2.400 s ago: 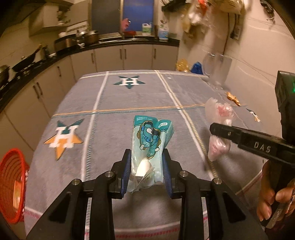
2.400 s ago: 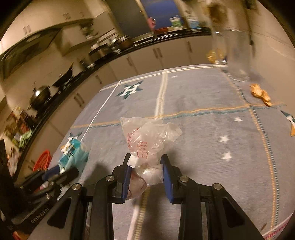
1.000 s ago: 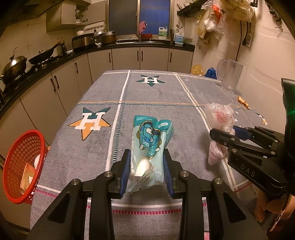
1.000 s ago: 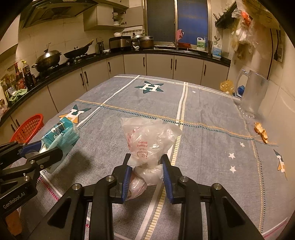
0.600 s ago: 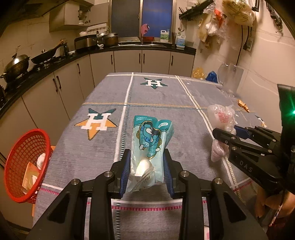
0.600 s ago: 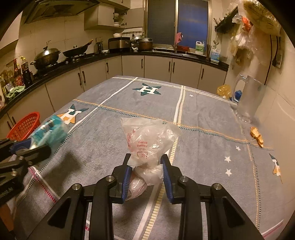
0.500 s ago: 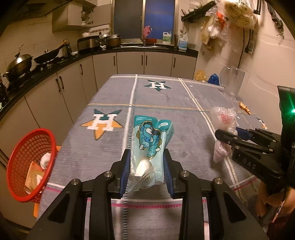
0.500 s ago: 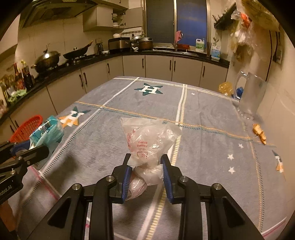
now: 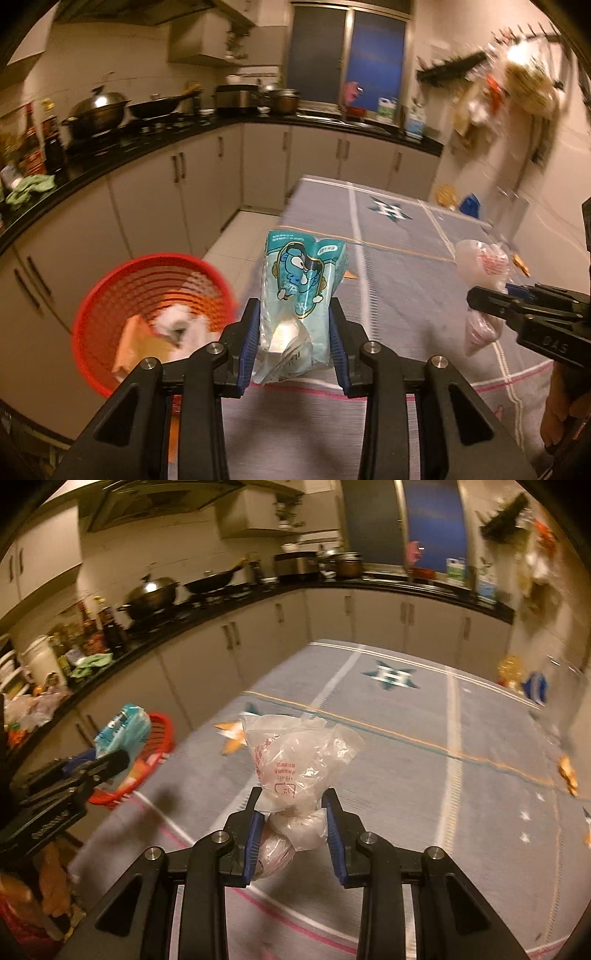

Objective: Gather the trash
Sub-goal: 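Carry the teal packet and plastic bag over the red wastebasket, then open the left tool to drop the packet while the right drops the plastic bag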

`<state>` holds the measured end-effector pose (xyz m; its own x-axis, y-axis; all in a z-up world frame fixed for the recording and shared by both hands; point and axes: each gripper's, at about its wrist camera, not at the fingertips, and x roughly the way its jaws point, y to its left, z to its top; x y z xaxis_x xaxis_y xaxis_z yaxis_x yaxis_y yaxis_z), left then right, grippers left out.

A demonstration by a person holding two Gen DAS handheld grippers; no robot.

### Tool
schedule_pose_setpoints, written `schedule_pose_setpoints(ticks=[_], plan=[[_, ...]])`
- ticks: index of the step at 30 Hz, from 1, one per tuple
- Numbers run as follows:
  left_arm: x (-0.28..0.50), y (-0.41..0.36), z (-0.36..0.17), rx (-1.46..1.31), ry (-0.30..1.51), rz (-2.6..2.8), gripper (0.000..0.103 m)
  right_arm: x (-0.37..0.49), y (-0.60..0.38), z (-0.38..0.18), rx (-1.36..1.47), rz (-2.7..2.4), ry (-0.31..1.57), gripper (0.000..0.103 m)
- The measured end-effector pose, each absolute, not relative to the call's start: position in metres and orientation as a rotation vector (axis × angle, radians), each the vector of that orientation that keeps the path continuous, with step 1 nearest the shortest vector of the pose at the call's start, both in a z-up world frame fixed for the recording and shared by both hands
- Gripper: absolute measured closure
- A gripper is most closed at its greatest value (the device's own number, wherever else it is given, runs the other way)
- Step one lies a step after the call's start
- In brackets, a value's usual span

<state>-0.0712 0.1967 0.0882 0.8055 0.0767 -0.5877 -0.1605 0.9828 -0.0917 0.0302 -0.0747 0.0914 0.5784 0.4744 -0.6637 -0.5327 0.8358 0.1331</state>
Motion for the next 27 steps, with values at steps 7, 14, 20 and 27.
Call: schedule_pose_setpoints(ticks=[7,14,20,27], plan=[[-0.090,0.266,0.086,-0.200,0.604,0.258,0.069,0.037,-0.008,0.102,-0.090,0.728,0.793,0.069],[-0.094,0.309,0.069,-0.244,0.639,0.327,0.068,0.040,0.062,0.098,-0.118,0.838,0.838,0.068],[-0.089,0.325,0.056,-0.259,0.662,0.343,0.068,0.047,0.106,0.091,-0.138,0.877,0.864,0.068],[-0.078,0.331,0.047,-0.235,0.679,0.361,0.068,0.060,0.142,0.074,-0.159,0.884,0.899,0.068]])
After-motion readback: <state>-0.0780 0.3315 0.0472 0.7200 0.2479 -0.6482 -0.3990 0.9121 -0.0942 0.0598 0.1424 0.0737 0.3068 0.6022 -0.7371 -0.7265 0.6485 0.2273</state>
